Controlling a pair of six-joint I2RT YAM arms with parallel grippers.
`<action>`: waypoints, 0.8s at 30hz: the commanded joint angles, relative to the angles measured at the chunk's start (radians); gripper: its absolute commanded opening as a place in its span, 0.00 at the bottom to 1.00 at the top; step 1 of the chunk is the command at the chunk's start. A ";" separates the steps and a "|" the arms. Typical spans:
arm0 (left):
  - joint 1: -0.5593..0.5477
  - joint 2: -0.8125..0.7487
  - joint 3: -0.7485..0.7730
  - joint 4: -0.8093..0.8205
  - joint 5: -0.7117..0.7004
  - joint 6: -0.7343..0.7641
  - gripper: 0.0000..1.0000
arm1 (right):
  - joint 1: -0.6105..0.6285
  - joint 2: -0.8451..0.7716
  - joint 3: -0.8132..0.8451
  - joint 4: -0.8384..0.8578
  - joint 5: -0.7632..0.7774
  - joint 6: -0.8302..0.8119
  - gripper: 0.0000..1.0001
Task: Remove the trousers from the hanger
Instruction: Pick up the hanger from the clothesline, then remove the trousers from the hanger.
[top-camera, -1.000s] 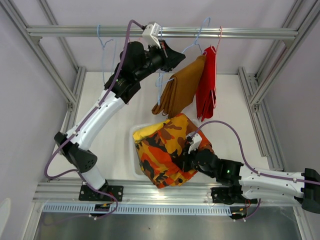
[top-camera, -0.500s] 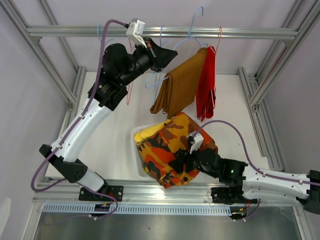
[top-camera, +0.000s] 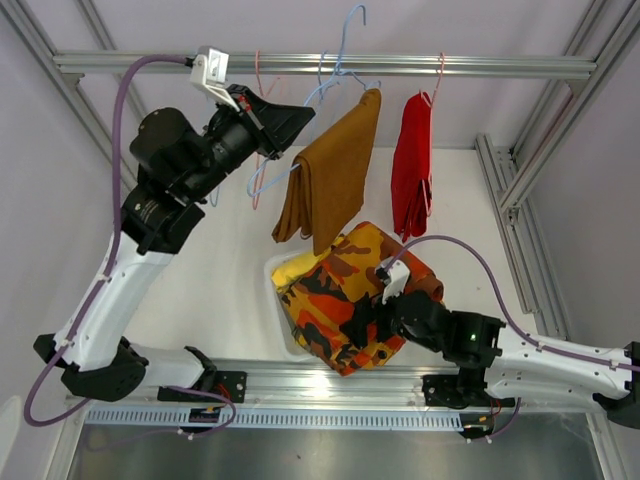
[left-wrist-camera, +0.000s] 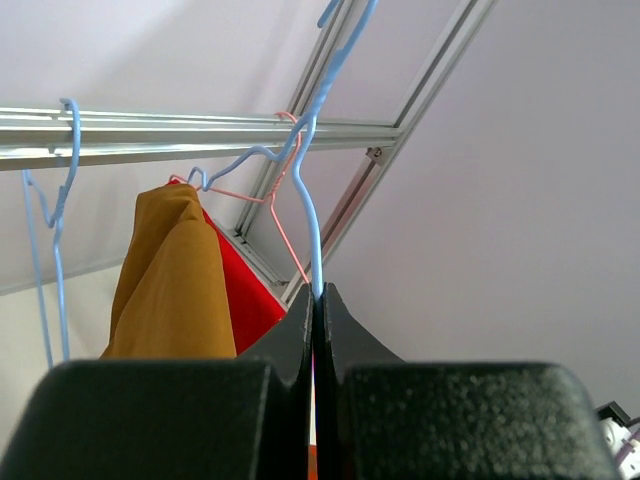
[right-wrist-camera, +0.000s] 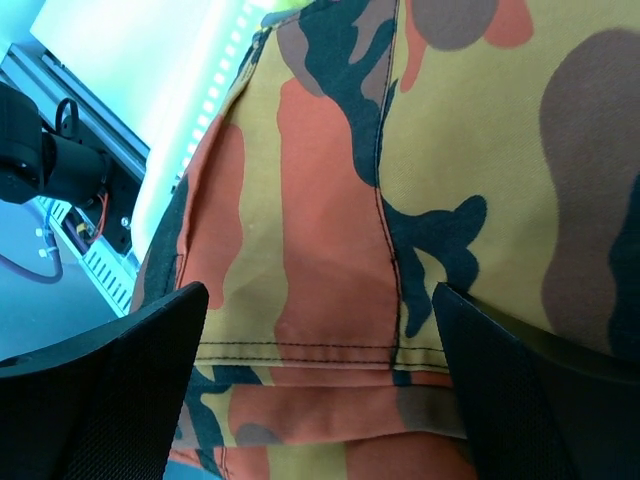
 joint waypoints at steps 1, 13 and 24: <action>-0.017 -0.088 0.030 0.165 -0.032 0.035 0.01 | -0.005 -0.019 0.084 -0.060 0.018 -0.056 0.99; -0.181 -0.197 -0.067 0.109 -0.237 0.132 0.01 | -0.004 0.074 0.410 -0.096 0.124 -0.220 1.00; -0.477 -0.309 -0.316 0.290 -0.850 0.337 0.01 | 0.013 0.252 0.565 -0.156 0.314 -0.261 0.99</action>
